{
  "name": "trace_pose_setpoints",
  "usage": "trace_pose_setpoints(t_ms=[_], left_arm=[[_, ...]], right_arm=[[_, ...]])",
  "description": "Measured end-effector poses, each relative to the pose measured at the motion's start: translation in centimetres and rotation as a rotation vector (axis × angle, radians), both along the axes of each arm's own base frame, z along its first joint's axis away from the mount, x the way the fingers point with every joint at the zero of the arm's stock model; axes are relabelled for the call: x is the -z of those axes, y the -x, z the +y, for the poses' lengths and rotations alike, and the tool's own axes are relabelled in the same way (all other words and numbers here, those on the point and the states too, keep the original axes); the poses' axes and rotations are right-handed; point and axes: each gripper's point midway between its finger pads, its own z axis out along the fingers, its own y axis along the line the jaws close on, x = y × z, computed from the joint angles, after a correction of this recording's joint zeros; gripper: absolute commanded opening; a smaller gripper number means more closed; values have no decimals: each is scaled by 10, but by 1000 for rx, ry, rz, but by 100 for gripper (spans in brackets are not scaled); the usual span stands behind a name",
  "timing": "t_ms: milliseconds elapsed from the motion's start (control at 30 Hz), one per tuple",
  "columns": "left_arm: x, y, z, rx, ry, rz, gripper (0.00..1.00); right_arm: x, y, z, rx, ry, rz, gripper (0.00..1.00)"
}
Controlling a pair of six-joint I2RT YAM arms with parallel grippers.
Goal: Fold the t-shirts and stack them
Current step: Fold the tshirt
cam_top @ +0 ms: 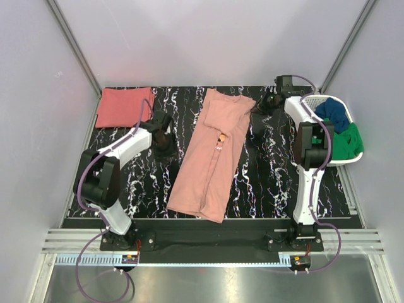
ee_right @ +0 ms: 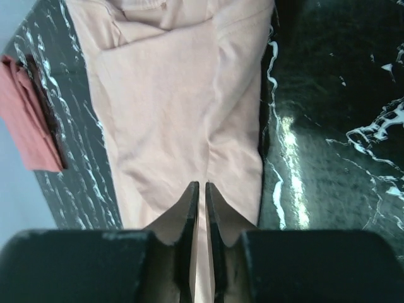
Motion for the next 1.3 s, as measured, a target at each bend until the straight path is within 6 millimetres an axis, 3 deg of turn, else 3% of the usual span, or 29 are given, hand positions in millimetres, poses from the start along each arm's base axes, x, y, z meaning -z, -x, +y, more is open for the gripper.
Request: trace_pose_setpoints(t_ms=[100,233,333,433,500,600,700,833,900,933,967,1000,1067,1133,1200,1300], left_arm=[[16,12,-3,5,9,26,51],[45,42,4,-8,-12,116,49],[49,49,3,-14,-12,128,49],[49,53,-2,-9,-1,116,37],[51,57,-9,-4,18,111,20],[52,65,-21,4,61,115,5],[52,70,-32,-1,105,108,0],[51,79,-50,-20,170,108,0],[50,85,-59,-32,202,114,4],[50,88,-62,-41,215,118,11],[50,90,-63,-48,222,122,29],[50,94,-63,-53,218,130,35],[46,97,-60,-75,204,140,45],[40,94,-53,-86,165,132,49],[27,82,-44,-91,118,108,51],[-15,34,-39,-85,103,-30,54]], right_arm=[[2,-2,6,18,-31,0,11],[17,-2,14,38,-55,29,9],[33,-2,20,43,-57,52,8],[55,-2,25,43,-53,86,8],[70,-4,29,46,-57,114,8],[68,-20,32,37,-62,91,8],[68,-40,35,26,-58,60,8],[66,-62,42,-1,-69,14,8],[65,-65,44,-12,-74,3,10],[65,-64,45,-18,-75,5,11],[65,-63,46,-24,-76,4,12],[65,-63,47,-29,-75,2,14],[65,-62,48,-43,-75,0,16],[64,-59,48,-59,-70,-2,20],[61,-54,47,-71,-59,2,23],[47,-43,42,-75,-48,8,30]])
